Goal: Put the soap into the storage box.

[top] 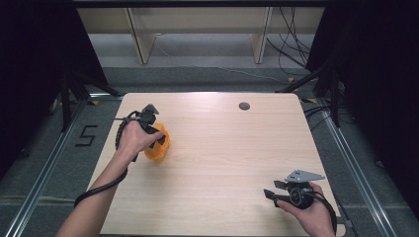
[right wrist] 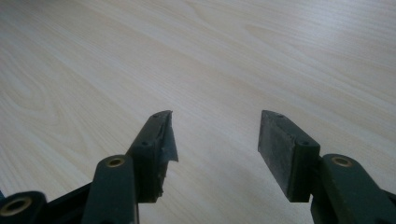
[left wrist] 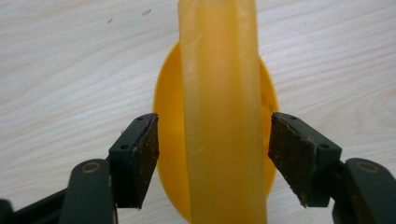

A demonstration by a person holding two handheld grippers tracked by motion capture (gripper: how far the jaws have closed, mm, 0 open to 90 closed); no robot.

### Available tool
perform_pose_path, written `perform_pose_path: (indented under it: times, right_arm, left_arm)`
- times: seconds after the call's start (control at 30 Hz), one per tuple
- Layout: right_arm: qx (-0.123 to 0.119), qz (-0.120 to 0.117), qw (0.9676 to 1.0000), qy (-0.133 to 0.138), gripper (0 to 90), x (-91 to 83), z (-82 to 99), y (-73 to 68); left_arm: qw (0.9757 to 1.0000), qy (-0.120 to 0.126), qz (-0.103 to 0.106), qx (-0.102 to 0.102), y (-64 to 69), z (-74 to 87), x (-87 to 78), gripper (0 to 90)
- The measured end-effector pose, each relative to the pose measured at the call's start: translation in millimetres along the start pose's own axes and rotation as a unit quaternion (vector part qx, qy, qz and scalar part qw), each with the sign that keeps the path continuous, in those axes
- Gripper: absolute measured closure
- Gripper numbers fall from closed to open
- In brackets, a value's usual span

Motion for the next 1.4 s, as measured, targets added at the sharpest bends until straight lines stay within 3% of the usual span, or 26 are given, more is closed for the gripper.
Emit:
perform_pose_path:
  times: [0.1,0.13,0.17,0.3,0.4,0.43,0.73,0.83,1.13,1.33,1.4]
  right_arm:
    - [-0.002,0.003,1.0,0.003,45.2,0.2,-0.3,0.5]
    - [0.002,-0.006,1.0,0.002,45.2,0.9,-0.1,-0.9]
    - [0.001,-0.004,1.0,0.003,45.1,0.9,-0.2,-0.5]
    - [-0.003,0.003,1.0,-0.002,45.1,-0.2,0.3,0.7]
    - [0.0,-0.002,1.0,-0.003,45.1,0.3,0.4,-0.5]
    - [-0.008,-0.001,1.0,0.0,45.0,0.8,0.4,0.7]
    - [-0.002,0.004,1.0,0.002,45.0,-1.2,-0.6,0.8]
    - [-0.001,0.004,1.0,0.004,45.1,-1.7,-1.1,0.4]
    - [-0.001,0.003,1.0,0.008,45.1,-1.7,-1.6,-0.1]
    - [-0.001,0.003,1.0,0.008,45.1,-1.7,-1.7,-0.2]
    - [0.011,0.0,0.9999,0.006,45.0,-1.9,-1.2,-2.5]
  left_arm:
    - [0.9999,0.012,0.007,0.003,2.2,1.4,-6.2,29.0]
    - [0.9998,0.016,0.006,0.014,1.2,2.4,-9.8,27.9]
    - [0.9995,0.031,0.003,0.01,2.3,2.4,-10.2,27.7]
    - [0.9988,0.047,0.006,0.009,5.6,8.5,-19.8,25.9]
    - [0.9978,0.059,0.006,0.031,3.3,12.6,-26.9,25.4]
    - [0.9982,0.048,0.004,0.035,3.3,16.0,-30.8,25.3]
    - [0.9932,0.097,0.015,0.062,1.1,42.8,-45.0,22.4]
    - [0.9911,0.112,0.009,0.071,-0.2,55.7,-46.0,21.9]
    - [0.9848,0.159,0.004,0.071,-8.9,99.1,-38.0,22.0]
    - [0.9848,0.16,0.009,0.067,-13.7,133.1,-18.5,22.4]
    - [0.9823,0.175,0.017,0.065,-13.6,142.1,-12.3,22.7]
Point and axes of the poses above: each handheld gripper's, and its own axes: x roughly forward along the jaws, z roughly out of its underside, y roughly to its right, the point moved 7 cm from there along x, roughly forward along the jaws, and after that the axes turned 1 degree about -y, right-handed, at the moved point
